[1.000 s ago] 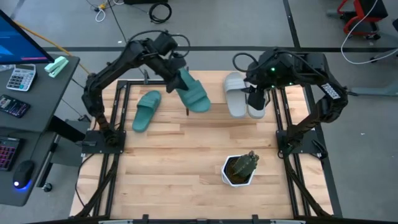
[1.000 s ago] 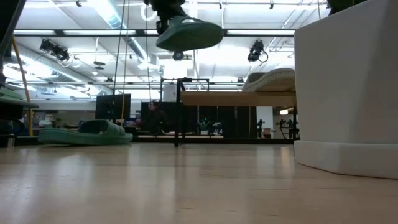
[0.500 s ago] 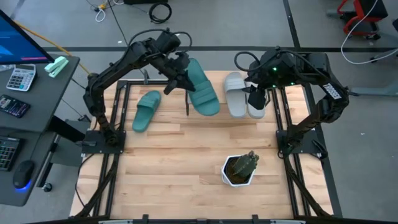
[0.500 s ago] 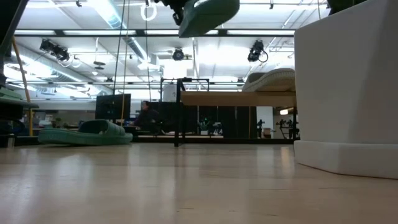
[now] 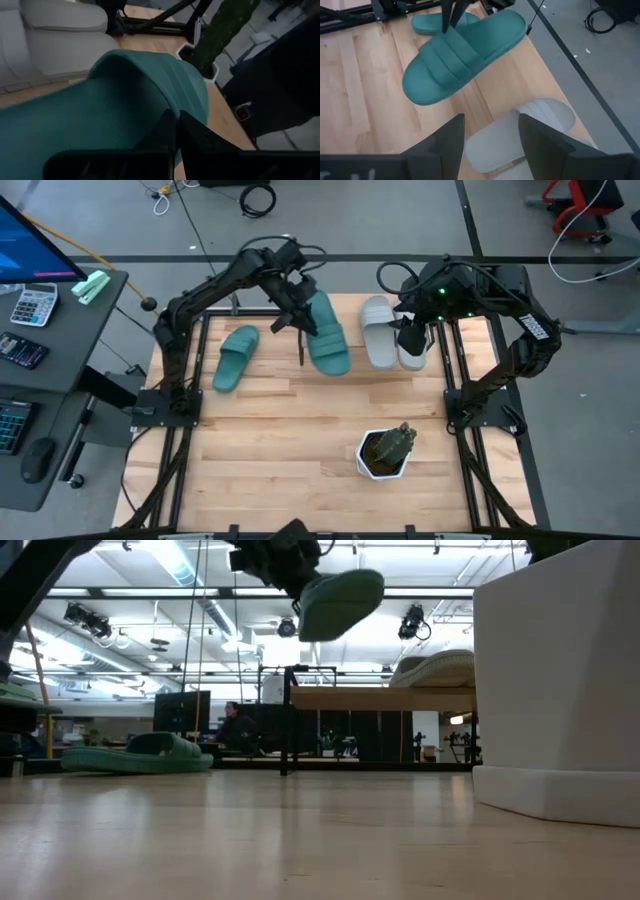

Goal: Pick and place slides into the shelf
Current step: Put the right green slipper on the shelf

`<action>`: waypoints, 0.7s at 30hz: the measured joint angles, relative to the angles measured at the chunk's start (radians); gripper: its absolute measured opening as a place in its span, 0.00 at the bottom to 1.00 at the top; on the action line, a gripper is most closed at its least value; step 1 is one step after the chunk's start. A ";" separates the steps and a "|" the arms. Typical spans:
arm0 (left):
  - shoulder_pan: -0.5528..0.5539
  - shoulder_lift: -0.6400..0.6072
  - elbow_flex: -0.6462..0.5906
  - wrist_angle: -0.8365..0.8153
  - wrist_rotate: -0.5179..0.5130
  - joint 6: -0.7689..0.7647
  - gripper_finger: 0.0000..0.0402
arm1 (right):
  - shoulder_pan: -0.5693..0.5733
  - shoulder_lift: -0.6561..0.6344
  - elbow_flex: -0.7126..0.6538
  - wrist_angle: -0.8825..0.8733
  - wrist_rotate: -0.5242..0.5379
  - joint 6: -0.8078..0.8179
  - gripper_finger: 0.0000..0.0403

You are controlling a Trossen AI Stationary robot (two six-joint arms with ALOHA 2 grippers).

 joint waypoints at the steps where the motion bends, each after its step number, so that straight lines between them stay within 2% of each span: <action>1: 0.001 0.007 0.000 -0.002 -0.003 0.014 0.03 | 0.000 0.000 0.000 0.000 0.000 0.003 0.48; 14: 0.015 0.056 0.000 -0.031 -0.057 0.169 0.02 | 0.000 0.000 0.000 0.000 -0.002 0.041 0.48; 21: 0.055 0.059 0.000 -0.032 -0.061 0.200 0.02 | 0.000 0.000 0.000 0.000 -0.002 0.052 0.48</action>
